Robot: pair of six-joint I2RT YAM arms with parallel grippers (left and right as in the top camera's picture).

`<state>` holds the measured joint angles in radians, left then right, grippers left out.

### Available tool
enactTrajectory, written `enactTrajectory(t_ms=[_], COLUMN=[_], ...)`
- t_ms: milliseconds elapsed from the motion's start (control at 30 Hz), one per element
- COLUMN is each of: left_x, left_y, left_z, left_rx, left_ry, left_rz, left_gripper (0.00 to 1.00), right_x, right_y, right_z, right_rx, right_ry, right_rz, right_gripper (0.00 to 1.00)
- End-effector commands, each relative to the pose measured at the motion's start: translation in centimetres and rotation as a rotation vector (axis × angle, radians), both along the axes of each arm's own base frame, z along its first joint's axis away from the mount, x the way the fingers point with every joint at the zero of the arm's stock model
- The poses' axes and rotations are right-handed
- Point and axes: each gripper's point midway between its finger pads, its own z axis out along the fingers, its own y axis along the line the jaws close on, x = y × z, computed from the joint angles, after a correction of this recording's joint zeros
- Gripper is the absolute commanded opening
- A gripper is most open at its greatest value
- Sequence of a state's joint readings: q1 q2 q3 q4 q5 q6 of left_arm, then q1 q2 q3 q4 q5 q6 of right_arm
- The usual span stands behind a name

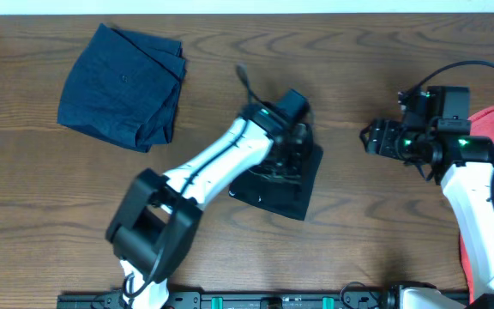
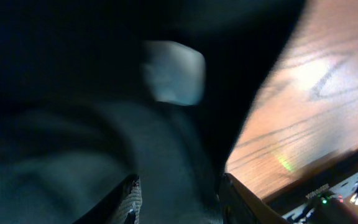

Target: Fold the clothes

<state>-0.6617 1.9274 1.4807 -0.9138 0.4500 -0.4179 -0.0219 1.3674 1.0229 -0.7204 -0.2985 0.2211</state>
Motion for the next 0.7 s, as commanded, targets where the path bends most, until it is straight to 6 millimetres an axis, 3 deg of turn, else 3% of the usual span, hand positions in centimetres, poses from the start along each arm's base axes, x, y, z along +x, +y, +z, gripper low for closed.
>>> enactTrajectory(t_ms=[0, 167, 267, 500, 567, 600, 667], left_x=[1.5, 3.2, 3.3, 2.4, 1.7, 1.4, 0.5], left_y=[2.1, 7.0, 8.7, 9.4, 9.7, 9.9, 10.3], left_z=[4.3, 7.4, 8.5, 6.6, 5.2, 4.5, 2.6], left_rx=[-0.058, 0.019, 0.048, 0.087, 0.109, 0.120, 0.146], left_ry=[-0.082, -0.211, -0.253, -0.195, -0.156, -0.136, -0.088], left_rz=[0.028, 0.089, 0.087, 0.052, 0.048, 0.047, 0.042], left_gripper=[0.44, 0.59, 0.62, 0.63, 0.63, 0.63, 0.63], right_x=[-1.0, -1.8, -1.9, -2.3, -2.9, -3.2, -3.6], right_y=[3.0, 7.7, 9.1, 11.3, 11.9, 12.3, 12.8], right_z=[-2.5, -4.5, -5.2, -7.7, -8.9, -9.4, -10.1], right_rx=[0.034, 0.102, 0.070, 0.060, 0.067, 0.076, 0.074], right_ry=[0.055, 0.074, 0.076, 0.135, 0.190, 0.214, 0.235], right_rz=[0.111, 0.263, 0.302, 0.327, 0.313, 0.316, 0.333], right_gripper=[0.75, 0.76, 0.80, 0.77, 0.71, 0.63, 0.29])
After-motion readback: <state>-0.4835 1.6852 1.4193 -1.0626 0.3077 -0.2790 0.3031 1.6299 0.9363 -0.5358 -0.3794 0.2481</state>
